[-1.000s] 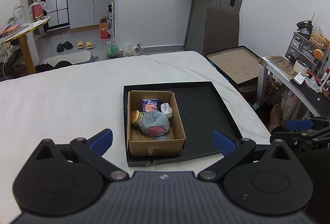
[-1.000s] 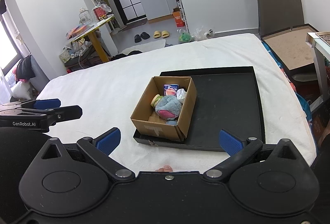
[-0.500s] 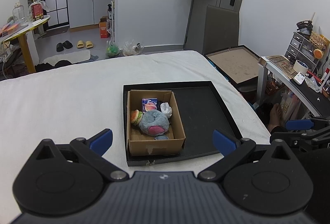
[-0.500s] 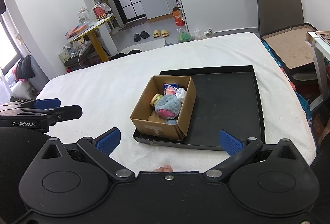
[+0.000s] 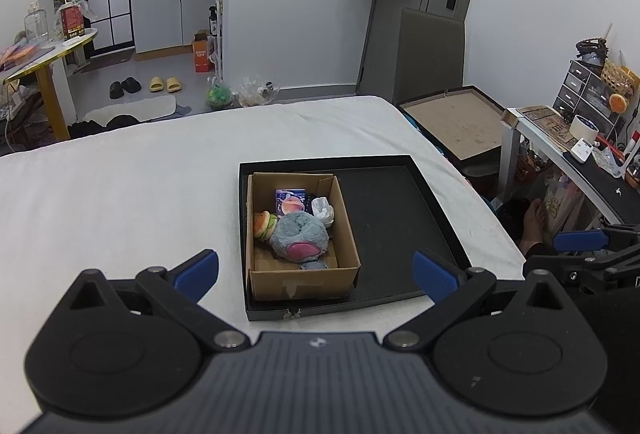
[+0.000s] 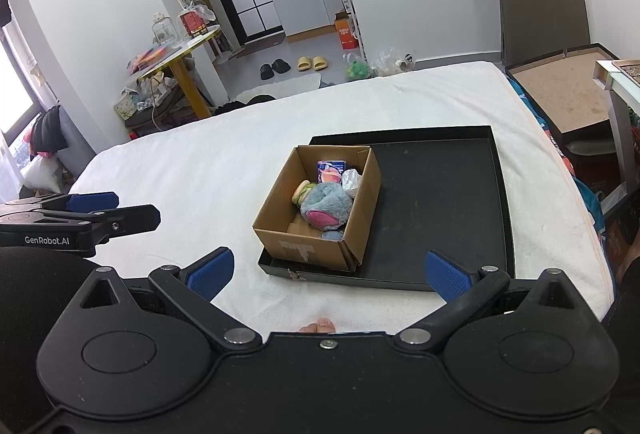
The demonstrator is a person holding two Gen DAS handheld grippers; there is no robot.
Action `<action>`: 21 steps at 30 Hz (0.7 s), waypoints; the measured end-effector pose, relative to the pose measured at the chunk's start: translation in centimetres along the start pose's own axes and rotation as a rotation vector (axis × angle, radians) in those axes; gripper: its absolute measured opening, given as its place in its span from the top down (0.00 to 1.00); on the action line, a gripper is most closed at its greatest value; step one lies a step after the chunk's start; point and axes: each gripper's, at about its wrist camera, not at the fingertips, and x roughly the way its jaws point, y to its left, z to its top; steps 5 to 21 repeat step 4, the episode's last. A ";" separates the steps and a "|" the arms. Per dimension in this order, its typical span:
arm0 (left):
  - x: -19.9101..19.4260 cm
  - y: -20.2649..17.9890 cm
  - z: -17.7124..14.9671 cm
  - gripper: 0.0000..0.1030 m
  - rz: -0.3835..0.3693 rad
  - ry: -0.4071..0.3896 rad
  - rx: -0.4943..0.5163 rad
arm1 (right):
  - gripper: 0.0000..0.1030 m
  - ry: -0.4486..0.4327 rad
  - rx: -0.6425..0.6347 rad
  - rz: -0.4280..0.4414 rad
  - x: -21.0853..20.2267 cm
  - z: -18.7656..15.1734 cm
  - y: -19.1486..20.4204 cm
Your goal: Organize soft objects
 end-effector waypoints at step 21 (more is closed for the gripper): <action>0.1 0.1 0.1 0.00 -0.009 0.007 -0.005 | 0.00 -0.001 0.000 -0.002 0.0 0.0 0.0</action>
